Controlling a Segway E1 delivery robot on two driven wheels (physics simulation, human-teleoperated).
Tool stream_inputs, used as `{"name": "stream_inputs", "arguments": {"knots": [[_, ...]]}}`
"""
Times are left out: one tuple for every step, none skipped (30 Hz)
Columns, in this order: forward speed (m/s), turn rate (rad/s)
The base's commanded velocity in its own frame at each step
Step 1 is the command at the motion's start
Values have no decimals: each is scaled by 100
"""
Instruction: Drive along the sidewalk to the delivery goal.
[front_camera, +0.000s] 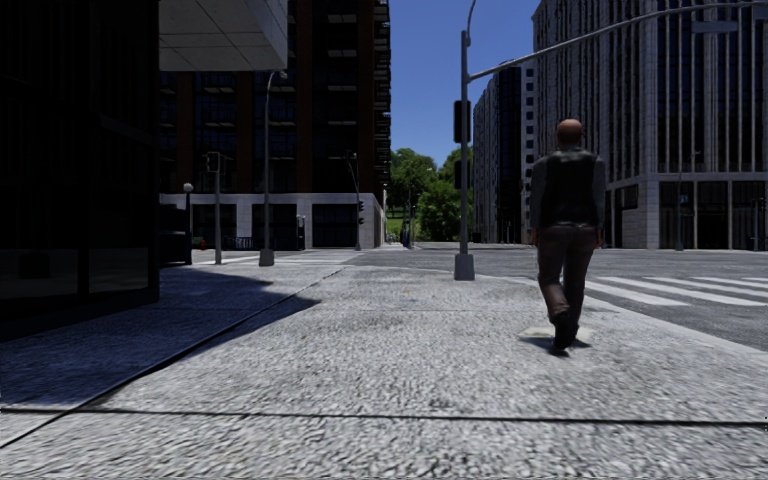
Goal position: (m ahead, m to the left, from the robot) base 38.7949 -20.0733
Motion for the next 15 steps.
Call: {"name": "stream_inputs", "arguments": {"knots": [[176, 0], [176, 0], [176, 0], [176, 0], [176, 0], [176, 0], [176, 0], [176, 0], [176, 0], [176, 0], [176, -34], [176, -34], [176, -88], [176, -120], [176, -120]]}}
